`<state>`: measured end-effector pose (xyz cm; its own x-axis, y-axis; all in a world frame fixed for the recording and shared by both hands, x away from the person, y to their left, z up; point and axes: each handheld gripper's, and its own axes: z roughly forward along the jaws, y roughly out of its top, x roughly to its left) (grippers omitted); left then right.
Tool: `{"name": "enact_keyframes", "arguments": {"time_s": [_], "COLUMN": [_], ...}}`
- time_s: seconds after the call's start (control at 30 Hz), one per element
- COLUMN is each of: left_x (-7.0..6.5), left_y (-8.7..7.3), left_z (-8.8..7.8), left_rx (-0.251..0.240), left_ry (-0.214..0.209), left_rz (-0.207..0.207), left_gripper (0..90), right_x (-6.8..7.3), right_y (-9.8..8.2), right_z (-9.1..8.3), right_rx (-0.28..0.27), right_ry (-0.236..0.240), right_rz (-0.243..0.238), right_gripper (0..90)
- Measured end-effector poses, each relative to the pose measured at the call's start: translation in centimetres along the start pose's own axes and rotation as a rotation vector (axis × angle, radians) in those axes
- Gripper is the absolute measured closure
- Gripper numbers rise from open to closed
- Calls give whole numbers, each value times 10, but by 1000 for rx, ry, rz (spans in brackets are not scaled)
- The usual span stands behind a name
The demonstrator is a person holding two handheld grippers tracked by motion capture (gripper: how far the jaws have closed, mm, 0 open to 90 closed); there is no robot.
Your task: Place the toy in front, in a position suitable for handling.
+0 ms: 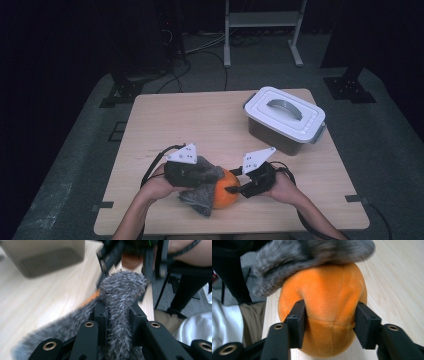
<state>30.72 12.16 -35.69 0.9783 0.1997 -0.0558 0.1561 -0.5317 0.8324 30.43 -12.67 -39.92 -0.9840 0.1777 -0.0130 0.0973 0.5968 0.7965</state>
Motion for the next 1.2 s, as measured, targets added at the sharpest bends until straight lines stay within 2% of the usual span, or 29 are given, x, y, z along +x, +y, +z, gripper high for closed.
{"name": "enact_keyframes", "arguments": {"time_s": [0.03,0.1,0.2,0.3,0.37,0.47,0.57,0.63,0.73,0.83,0.93,1.0,1.1,1.2], "left_x": [1,2,8,13,15,14,14,14,11,5,0,-1,1,1], "left_y": [3,4,-3,-16,-23,-26,-29,-31,-31,-27,-24,-23,-18,-3], "left_z": [2,3,2,-2,-2,-2,-4,-5,-3,4,8,9,6,3], "left_rx": [17,37,51,47,47,48,44,38,24,30,44,44,32,17], "left_ry": [8,15,28,40,34,27,26,24,0,-29,-50,-63,-62,-51], "left_rz": [7,8,-14,-53,-73,-80,-91,-97,-102,-85,-69,-69,-64,-40], "left_gripper": [732,733,733,734,733,733,733,733,733,732,732,732,732,731], "right_x": [2,5,2,-5,-10,-15,-16,-13,-6,-4,-4,-3,0,1], "right_y": [1,2,-2,-8,-12,-14,-12,-11,-11,-10,-10,-11,-11,-7], "right_z": [0,-1,-3,-8,-10,-9,-14,-18,-20,-14,-5,-2,-6,-9], "right_rx": [2,12,12,12,13,11,20,16,24,39,66,69,55,41], "right_ry": [-5,-15,-17,-16,-12,-16,-59,-49,-40,-11,18,33,6,-2], "right_rz": [-33,-63,-69,-45,-9,53,113,143,138,147,137,123,46,-20], "right_gripper": [499,522,537,538,513,412,348,334,293,256,236,338,482,521]}}
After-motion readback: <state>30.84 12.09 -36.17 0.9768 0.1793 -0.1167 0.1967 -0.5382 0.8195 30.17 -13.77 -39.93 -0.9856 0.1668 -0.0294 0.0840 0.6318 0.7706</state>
